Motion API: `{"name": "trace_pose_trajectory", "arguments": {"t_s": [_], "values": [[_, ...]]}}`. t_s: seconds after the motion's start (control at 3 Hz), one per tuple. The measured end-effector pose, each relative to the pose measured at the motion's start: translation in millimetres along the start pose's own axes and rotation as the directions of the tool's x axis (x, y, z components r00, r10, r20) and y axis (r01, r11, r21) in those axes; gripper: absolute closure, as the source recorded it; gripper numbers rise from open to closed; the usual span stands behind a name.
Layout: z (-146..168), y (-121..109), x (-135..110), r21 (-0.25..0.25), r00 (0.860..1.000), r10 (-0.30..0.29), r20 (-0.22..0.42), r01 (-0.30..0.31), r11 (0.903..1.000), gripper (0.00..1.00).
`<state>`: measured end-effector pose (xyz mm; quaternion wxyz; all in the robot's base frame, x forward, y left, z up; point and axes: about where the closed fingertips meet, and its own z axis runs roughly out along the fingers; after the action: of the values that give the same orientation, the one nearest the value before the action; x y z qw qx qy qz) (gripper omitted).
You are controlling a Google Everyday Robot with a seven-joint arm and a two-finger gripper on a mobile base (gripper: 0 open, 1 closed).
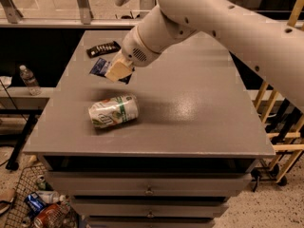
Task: Move rxbar blueberry near 7up can
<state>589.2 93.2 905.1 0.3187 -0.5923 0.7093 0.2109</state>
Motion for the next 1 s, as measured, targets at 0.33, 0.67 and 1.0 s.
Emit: {"name": "trace_pose_trajectory", "arguments": {"t_s": [0.33,0.67,1.0], "values": [[17.8,18.7,-11.6,-0.052,1.0,-0.025,-0.002,0.025,0.9983,1.0],[38.7,30.2,-18.7,-0.108,0.999,-0.042,-0.006,0.041,0.9933,1.0],[58.0,33.8,-21.3,-0.147,0.999,-0.05,-0.015,0.047,0.988,1.0]]}}
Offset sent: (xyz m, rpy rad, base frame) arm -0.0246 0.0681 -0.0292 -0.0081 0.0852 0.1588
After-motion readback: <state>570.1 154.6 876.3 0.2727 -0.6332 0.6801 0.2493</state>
